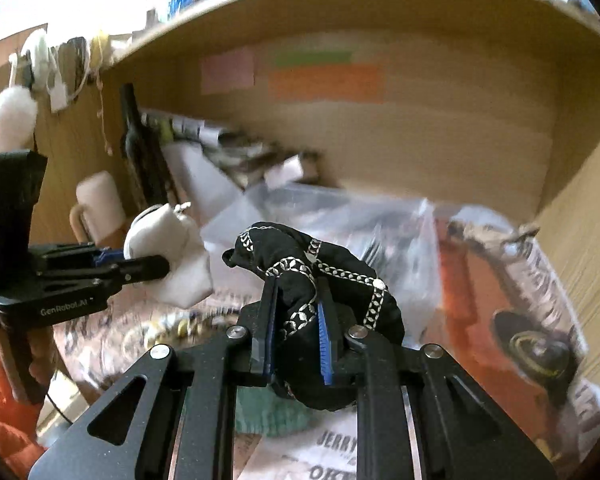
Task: Organize soft objects
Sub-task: 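Lift and carry the black cap and white cloth over the clear box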
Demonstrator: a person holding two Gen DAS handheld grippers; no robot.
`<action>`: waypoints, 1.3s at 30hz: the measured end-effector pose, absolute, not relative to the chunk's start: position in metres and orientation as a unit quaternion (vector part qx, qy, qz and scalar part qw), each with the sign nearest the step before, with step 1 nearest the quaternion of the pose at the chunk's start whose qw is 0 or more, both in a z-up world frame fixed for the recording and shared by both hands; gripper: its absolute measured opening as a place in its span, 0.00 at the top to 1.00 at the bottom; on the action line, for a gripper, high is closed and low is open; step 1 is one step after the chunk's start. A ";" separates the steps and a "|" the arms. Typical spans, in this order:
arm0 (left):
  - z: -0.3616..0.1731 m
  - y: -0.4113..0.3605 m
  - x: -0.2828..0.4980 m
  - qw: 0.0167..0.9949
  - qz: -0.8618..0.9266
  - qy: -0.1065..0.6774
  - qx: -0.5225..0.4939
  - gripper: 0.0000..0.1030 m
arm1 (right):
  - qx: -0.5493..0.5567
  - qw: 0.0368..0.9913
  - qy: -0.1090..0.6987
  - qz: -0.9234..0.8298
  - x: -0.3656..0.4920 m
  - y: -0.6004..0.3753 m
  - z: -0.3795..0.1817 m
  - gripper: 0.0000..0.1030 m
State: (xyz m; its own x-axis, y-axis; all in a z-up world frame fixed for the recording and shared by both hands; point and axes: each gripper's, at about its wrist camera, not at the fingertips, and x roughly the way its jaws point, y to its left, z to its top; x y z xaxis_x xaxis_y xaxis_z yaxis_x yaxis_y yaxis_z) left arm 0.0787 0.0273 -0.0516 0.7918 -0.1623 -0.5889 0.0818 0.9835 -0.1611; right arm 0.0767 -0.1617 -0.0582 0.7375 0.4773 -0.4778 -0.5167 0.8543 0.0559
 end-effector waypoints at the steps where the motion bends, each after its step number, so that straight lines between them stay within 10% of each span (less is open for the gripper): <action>1: -0.046 0.029 0.080 0.947 -0.062 0.309 -0.063 0.79 | -0.038 0.934 0.237 0.265 0.077 -0.164 -0.054 0.85; 14: -0.017 0.041 0.124 0.961 -0.023 0.274 -0.044 0.79 | -0.007 0.964 0.168 0.205 0.119 -0.178 -0.021 0.85; 39: -0.093 0.015 0.253 0.906 -0.043 0.420 -0.016 0.79 | -0.043 0.928 0.309 0.202 0.215 -0.156 -0.086 0.85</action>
State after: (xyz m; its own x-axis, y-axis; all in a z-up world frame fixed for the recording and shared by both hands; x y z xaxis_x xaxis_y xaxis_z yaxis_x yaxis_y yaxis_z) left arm 0.2530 0.0154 -0.0928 0.6436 -0.0909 -0.7600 0.0640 0.9958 -0.0650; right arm 0.2147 -0.1555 -0.0858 0.7280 0.3478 -0.5908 -0.4014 0.9149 0.0440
